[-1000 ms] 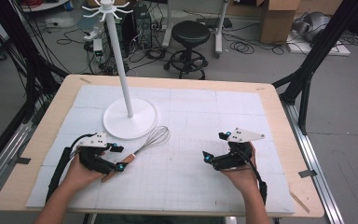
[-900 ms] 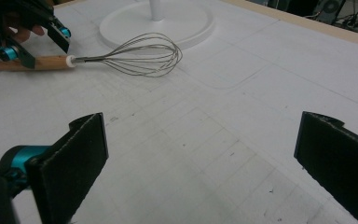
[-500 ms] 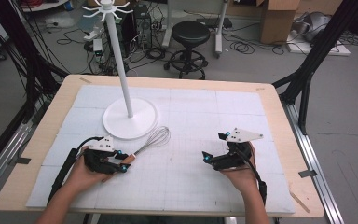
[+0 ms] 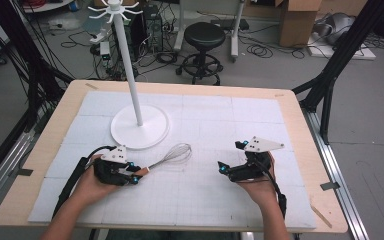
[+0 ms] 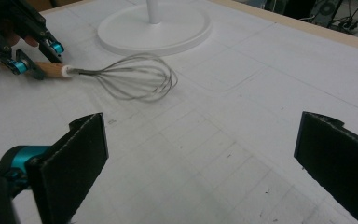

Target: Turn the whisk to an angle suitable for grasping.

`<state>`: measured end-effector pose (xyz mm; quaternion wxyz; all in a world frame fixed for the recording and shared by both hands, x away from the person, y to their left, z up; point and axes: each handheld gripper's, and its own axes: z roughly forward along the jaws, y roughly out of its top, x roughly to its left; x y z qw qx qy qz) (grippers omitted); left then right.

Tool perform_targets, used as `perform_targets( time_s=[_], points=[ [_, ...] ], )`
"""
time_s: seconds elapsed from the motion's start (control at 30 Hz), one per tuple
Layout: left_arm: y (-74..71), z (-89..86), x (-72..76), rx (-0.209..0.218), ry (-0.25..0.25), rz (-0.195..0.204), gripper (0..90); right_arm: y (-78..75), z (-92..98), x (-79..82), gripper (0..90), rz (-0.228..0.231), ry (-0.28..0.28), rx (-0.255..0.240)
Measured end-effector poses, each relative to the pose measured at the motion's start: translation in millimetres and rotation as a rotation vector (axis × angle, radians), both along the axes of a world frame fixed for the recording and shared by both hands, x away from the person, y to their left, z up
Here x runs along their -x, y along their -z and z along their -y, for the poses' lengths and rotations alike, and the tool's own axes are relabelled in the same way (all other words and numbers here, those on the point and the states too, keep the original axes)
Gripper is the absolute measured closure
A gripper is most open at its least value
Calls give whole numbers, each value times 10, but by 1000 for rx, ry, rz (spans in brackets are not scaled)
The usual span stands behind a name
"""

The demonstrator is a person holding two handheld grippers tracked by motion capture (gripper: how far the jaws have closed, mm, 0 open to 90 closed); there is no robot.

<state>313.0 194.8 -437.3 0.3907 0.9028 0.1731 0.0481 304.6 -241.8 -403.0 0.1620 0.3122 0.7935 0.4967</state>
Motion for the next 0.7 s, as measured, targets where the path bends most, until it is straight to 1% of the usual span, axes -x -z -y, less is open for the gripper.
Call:
perform_targets(
  time_s=[0.07, 0.1, 0.17, 0.23, 0.3, 0.37, 0.47, 0.5, 0.53, 0.67, 0.7],
  points=[
    [-5, 17, 4, -3, 2, 12, 672, -10, 2, 2, 14, 5, 0, 0],
    [-6, 22, 4, -5, -1, 10, 674, -15, 0, 11, 14, 1, 2, -1],
    [-11, 20, -2, -8, 2, 6, 676, -20, 5, 10, 14, 8, 1, -3],
    [-13, 25, 4, -4, 1, 3, 681, -22, 10, 13, 14, 3, 4, -3],
    [-18, 40, 11, 0, 16, -4, 695, -20, 5, 12, 14, 3, 5, -4],
    [-23, 53, 14, -6, 23, -2, 701, -18, 2, 13, 14, 2, 2, -1],
    [-34, 113, 17, -31, 41, 27, 701, -18, -1, 5, 14, 5, 3, 2],
    [-30, 132, 23, -29, 43, 33, 701, -23, -1, 6, 14, 5, 0, 2],
    [-33, 142, 21, -36, 50, 42, 701, -29, 0, 11, 14, 9, 2, 1],
    [-34, 144, 20, -30, 39, 30, 695, -40, 11, 19, 14, 8, 5, -3],
    [-37, 123, 11, -36, 36, 12, 692, -40, 15, 19, 14, 8, 4, -1]
  ],
)
